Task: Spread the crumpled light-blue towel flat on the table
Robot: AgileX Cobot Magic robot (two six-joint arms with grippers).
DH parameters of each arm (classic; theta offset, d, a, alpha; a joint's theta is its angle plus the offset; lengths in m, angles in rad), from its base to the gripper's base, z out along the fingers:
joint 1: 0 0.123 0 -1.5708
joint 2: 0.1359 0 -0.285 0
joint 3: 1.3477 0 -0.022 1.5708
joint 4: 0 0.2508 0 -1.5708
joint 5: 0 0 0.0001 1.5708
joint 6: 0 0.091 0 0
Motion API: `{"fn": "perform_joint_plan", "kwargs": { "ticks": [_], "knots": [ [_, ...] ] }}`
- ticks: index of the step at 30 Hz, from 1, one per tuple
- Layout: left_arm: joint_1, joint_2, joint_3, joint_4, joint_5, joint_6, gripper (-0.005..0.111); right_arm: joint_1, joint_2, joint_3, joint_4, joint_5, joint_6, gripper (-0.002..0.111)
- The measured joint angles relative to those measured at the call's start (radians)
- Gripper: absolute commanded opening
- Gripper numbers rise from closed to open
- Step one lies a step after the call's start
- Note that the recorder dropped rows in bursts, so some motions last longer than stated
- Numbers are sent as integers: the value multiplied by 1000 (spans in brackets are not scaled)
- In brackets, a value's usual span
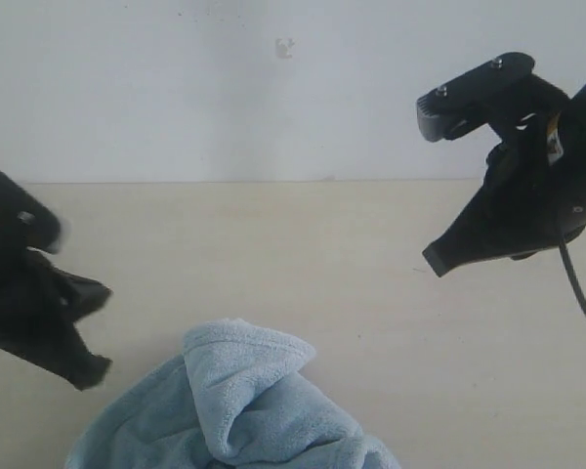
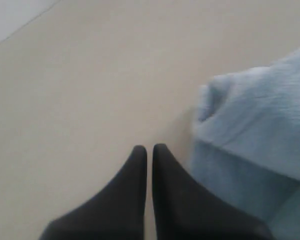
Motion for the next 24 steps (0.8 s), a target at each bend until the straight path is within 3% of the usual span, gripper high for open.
{"fn": "perform_joint_plan", "kwargs": {
  "ticks": [5, 10, 17, 20, 24],
  "knots": [
    [-276, 1, -13, 51, 19, -4, 4, 0, 0, 28, -2, -38, 0, 0],
    [-521, -29, -13, 26, 186, -4, 4, 0, 0, 28, -2, -43, 0, 0],
    [-729, -85, -13, -95, 419, -4, 6, 0, 0, 28, -2, -43, 0, 0],
    [-785, -88, -2, -224, 438, 50, 15, 0, 0, 28, 2, -43, 0, 0],
    [-826, -70, 44, -361, 379, 224, 36, 0, 0, 28, 27, -43, 2, 0]
  ]
}}
